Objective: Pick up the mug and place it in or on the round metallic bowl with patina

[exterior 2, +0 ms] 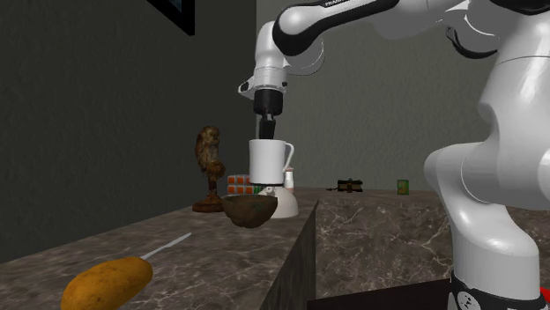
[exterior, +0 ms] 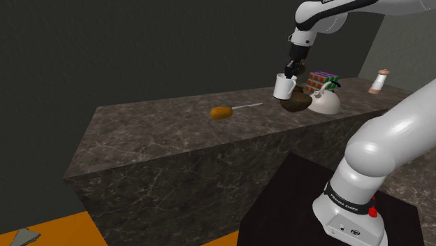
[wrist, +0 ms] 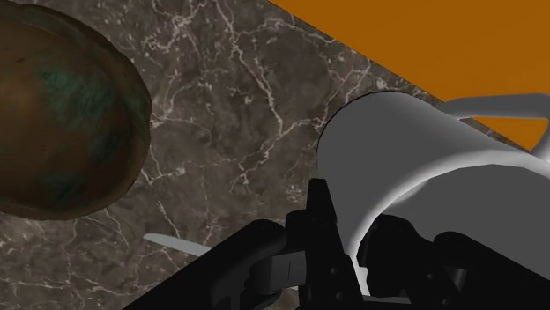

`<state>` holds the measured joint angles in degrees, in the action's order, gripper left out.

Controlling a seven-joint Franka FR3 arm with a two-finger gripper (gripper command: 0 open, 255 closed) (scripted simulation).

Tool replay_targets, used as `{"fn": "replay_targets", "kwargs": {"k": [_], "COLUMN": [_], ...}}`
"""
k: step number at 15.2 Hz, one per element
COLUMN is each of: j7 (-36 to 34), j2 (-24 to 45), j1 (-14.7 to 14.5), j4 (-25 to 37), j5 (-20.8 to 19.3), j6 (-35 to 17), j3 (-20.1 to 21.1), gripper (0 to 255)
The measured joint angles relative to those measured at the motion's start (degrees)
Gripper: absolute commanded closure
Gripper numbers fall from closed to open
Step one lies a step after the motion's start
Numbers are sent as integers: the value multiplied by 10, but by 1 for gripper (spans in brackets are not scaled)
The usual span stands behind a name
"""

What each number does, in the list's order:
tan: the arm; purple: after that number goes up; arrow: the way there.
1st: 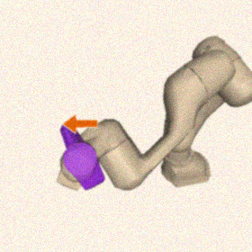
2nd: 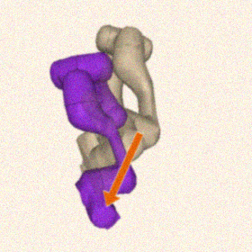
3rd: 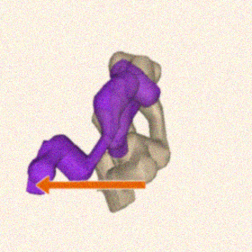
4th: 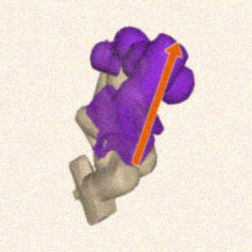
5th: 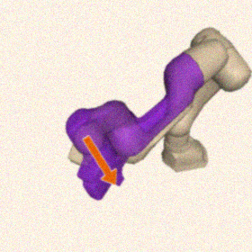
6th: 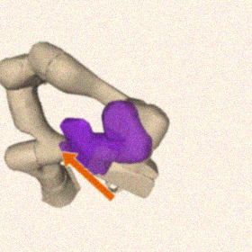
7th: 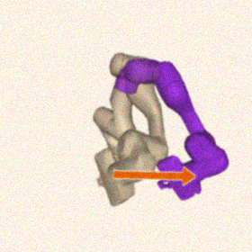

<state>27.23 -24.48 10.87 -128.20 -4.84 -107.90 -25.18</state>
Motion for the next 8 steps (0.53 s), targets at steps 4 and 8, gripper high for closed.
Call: {"fn": "replay_targets", "kwargs": {"k": [4, 8], "j7": [55, 122], "j2": [53, 123], "j1": [3, 7], "j4": [58, 132], "j5": [11, 39], "j6": [8, 20], "j3": [-43, -92], "gripper": [255, 255]}}
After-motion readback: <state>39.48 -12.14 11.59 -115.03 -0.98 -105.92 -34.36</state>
